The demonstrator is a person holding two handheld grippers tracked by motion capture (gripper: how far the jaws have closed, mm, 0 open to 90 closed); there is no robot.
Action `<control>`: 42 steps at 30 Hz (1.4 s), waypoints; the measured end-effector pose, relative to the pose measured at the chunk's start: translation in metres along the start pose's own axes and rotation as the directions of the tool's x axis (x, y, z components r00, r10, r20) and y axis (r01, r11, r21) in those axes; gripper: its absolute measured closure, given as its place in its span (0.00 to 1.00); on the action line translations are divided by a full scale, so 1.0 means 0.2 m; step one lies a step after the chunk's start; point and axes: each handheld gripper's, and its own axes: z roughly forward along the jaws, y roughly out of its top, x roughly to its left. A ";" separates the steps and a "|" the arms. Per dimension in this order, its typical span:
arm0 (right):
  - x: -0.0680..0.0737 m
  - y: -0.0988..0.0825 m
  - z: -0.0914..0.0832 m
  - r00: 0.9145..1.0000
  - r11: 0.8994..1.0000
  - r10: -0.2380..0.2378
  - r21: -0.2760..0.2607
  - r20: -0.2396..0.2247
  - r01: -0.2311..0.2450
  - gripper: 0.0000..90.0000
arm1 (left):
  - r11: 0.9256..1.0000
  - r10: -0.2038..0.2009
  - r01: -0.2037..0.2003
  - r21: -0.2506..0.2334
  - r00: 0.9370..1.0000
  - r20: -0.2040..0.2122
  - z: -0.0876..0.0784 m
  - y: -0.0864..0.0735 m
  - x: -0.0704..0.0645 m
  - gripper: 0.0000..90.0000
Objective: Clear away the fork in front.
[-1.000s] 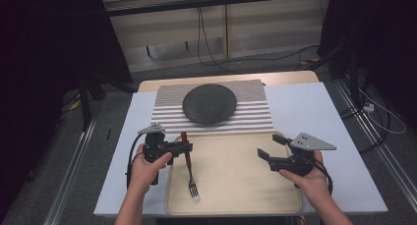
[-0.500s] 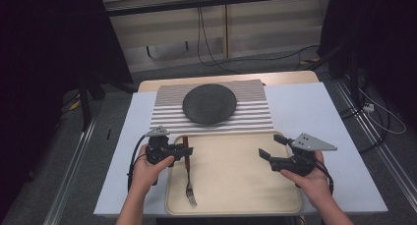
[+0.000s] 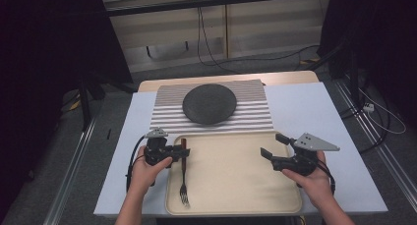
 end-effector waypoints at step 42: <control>0.00 -0.01 -0.05 1.000 0.999 -0.010 0.045 0.000 0.010 0.22 | 0.992 -0.015 0.009 -0.129 0.999 -0.045 -0.19 -0.07 0.00 0.40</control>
